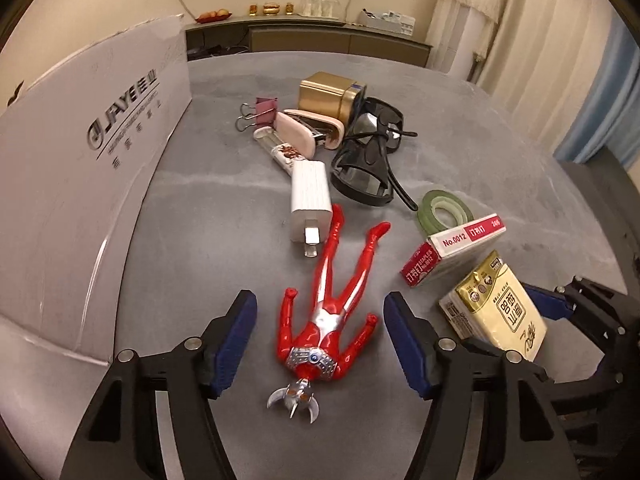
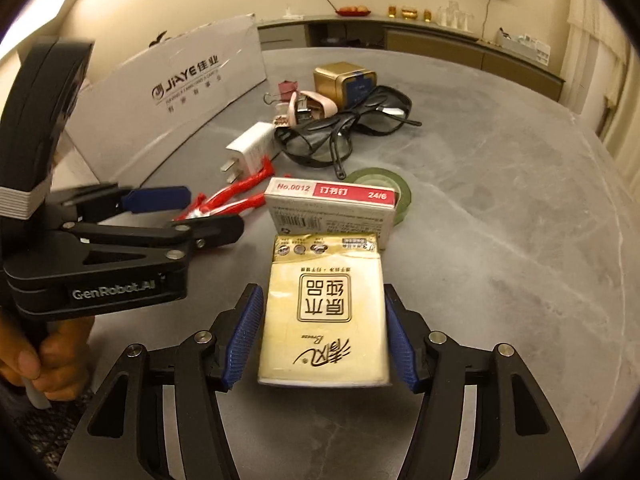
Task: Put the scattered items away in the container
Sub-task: 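Grasp the red toy figure with the left tool while the right tool lifts the tissue pack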
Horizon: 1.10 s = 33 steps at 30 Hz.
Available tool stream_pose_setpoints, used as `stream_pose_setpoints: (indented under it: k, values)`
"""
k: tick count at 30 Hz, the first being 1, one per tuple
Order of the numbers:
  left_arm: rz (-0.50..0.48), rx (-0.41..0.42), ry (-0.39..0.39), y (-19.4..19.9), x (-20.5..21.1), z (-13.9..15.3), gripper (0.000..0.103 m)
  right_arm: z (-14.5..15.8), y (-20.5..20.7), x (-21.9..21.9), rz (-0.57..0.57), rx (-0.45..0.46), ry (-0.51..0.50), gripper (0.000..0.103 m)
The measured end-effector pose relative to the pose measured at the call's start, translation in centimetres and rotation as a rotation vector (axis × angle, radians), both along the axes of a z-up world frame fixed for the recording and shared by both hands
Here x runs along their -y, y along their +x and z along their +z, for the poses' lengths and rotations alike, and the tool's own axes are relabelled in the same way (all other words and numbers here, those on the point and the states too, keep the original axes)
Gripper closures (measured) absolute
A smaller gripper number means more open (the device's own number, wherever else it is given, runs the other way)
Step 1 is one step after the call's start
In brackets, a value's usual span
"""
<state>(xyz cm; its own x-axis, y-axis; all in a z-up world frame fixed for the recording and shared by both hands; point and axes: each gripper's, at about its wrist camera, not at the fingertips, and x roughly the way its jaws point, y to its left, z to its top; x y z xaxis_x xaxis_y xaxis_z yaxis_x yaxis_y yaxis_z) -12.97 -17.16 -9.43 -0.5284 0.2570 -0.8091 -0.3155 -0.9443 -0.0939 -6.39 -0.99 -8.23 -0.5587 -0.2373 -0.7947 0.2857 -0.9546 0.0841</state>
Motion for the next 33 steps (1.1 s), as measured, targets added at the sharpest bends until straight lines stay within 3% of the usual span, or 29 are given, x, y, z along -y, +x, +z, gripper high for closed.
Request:
stream_pose_setpoints:
  k: [3, 11, 33]
  values:
    - [0.004, -0.006, -0.003, 0.2, -0.1, 0.0, 0.054, 0.1, -0.1, -1.0, -0.019, 0.013, -0.067, 0.049]
    - [0.048, -0.024, 0.069, 1.3, 2.0, 1.1, 0.054, 0.4, -0.3, -2.5, -0.034, 0.041, -0.206, 0.049]
    - [0.067, -0.109, 0.093, 3.4, 2.8, 5.1, 0.054, 3.3, 1.0, -0.9, -0.003, -0.019, -0.207, 0.049]
